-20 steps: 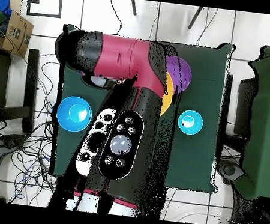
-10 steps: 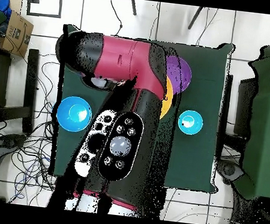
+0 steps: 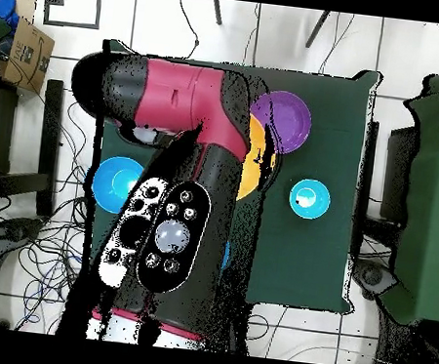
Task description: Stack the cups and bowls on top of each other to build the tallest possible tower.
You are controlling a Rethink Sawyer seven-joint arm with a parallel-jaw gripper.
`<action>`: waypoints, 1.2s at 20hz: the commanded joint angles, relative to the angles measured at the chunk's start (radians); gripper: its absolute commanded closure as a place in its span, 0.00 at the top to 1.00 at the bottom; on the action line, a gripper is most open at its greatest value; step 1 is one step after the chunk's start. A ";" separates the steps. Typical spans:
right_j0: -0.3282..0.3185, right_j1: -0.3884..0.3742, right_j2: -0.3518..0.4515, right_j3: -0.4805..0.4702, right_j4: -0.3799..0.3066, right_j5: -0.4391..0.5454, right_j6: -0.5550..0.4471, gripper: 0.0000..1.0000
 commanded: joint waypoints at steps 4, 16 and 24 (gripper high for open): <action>0.033 0.074 0.037 0.063 0.014 0.018 0.259 0.00; 0.035 0.133 0.046 0.064 0.002 -0.105 0.324 0.00; 0.039 0.156 0.043 0.057 0.012 -0.132 0.351 0.00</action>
